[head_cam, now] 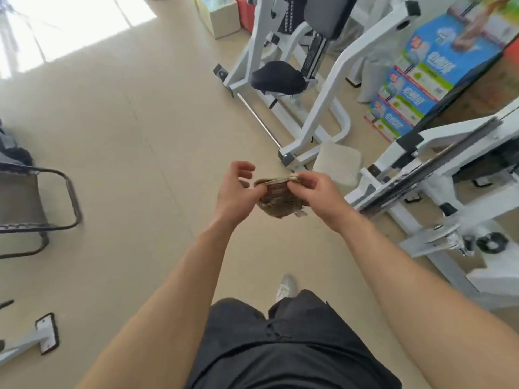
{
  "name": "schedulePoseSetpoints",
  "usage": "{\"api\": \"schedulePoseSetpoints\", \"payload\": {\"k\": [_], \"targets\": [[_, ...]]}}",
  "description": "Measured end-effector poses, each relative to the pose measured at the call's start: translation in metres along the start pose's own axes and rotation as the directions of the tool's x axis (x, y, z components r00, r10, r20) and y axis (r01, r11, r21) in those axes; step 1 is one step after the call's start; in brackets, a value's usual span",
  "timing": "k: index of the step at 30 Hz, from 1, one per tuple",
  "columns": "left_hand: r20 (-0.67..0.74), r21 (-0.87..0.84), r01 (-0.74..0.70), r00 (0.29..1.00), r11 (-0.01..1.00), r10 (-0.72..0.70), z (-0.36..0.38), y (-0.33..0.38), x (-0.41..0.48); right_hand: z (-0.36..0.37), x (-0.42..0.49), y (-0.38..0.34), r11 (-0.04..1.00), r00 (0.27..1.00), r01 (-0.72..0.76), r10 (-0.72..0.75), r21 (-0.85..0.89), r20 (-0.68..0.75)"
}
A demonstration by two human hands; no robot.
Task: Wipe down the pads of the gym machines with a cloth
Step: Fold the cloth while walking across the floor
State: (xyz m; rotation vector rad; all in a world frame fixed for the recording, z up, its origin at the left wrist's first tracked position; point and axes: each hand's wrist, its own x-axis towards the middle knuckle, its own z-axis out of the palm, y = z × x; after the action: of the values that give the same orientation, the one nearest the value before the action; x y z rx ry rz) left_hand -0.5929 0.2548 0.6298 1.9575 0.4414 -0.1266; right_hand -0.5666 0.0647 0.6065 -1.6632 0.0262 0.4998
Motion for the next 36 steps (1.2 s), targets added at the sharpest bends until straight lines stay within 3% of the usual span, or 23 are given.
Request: {"api": "schedulePoseSetpoints", "payload": {"k": [3, 4, 8, 11, 15, 17, 19, 22, 27, 28, 30, 31, 32, 34, 36], "targets": [[0.325, -0.006, -0.009, 0.946, 1.0, 0.011, 0.001, 0.017, 0.047, -0.022, 0.035, -0.029, 0.997, 1.0, -0.017, 0.016, 0.069, 0.005], [0.364, -0.006, -0.031, 0.931, 0.999, 0.032, 0.003, 0.023, 0.061, -0.03, 0.044, -0.035, 0.995, 1.0, -0.011, 0.01, 0.097, 0.006], [0.332, -0.072, -0.111, 0.935, 0.991, 0.129, 0.005, 0.062, 0.123, -0.053, 0.078, -0.054, 0.999, 0.983, 0.039, -0.035, 0.02, -0.18], [0.399, -0.153, -0.171, 0.89, 0.973, 0.219, 0.011, 0.09, 0.168, -0.061, 0.099, -0.07, 0.999, 0.941, 0.033, -0.036, -0.014, -0.337], [0.587, -0.323, -0.046, 0.774, 0.945, 0.239, 0.029, 0.114, 0.21, -0.06, 0.127, -0.11, 0.963, 0.874, 0.142, -0.014, 0.229, -0.485], [0.707, -0.303, 0.062, 0.684, 0.951, 0.18, 0.038, 0.121, 0.222, -0.063, 0.143, -0.132, 0.867, 0.839, 0.256, 0.02, 0.427, -0.544], [0.77, -0.271, 0.106, 0.621, 0.957, 0.149, 0.047, 0.121, 0.235, -0.073, 0.157, -0.144, 0.801, 0.808, 0.298, 0.079, 0.52, -0.584], [0.776, -0.266, 0.15, 0.619, 0.952, 0.119, 0.058, 0.123, 0.258, -0.1, 0.18, -0.136, 0.735, 0.739, 0.255, 0.271, 0.629, -0.617], [0.703, -0.159, 0.042, 0.706, 0.986, 0.084, 0.088, 0.132, 0.291, -0.143, 0.207, -0.098, 0.592, 0.596, 0.151, 0.584, 0.792, -0.551], [0.687, -0.133, 0.006, 0.722, 0.991, 0.088, 0.098, 0.134, 0.297, -0.149, 0.212, -0.09, 0.605, 0.578, 0.075, 0.621, 0.793, -0.529], [0.675, -0.091, -0.077, 0.728, 0.993, 0.118, 0.117, 0.142, 0.311, -0.157, 0.222, -0.076, 0.744, 0.531, -0.16, 0.619, 0.649, -0.578], [0.679, -0.069, -0.119, 0.721, 0.99, 0.134, 0.127, 0.145, 0.318, -0.159, 0.229, -0.07, 0.816, 0.549, -0.254, 0.564, 0.519, -0.617], [0.685, -0.034, -0.173, 0.713, 0.984, 0.149, 0.137, 0.149, 0.327, -0.161, 0.235, -0.067, 0.87, 0.622, -0.288, 0.488, 0.401, -0.612], [0.698, 0.062, -0.29, 0.696, 0.955, 0.166, 0.154, 0.158, 0.344, -0.167, 0.247, -0.059, 0.909, 0.809, -0.258, 0.389, 0.329, -0.441], [0.702, 0.139, -0.322, 0.699, 0.936, 0.137, 0.171, 0.166, 0.36, -0.176, 0.261, -0.046, 0.933, 0.895, -0.246, 0.323, 0.263, -0.308]]}}
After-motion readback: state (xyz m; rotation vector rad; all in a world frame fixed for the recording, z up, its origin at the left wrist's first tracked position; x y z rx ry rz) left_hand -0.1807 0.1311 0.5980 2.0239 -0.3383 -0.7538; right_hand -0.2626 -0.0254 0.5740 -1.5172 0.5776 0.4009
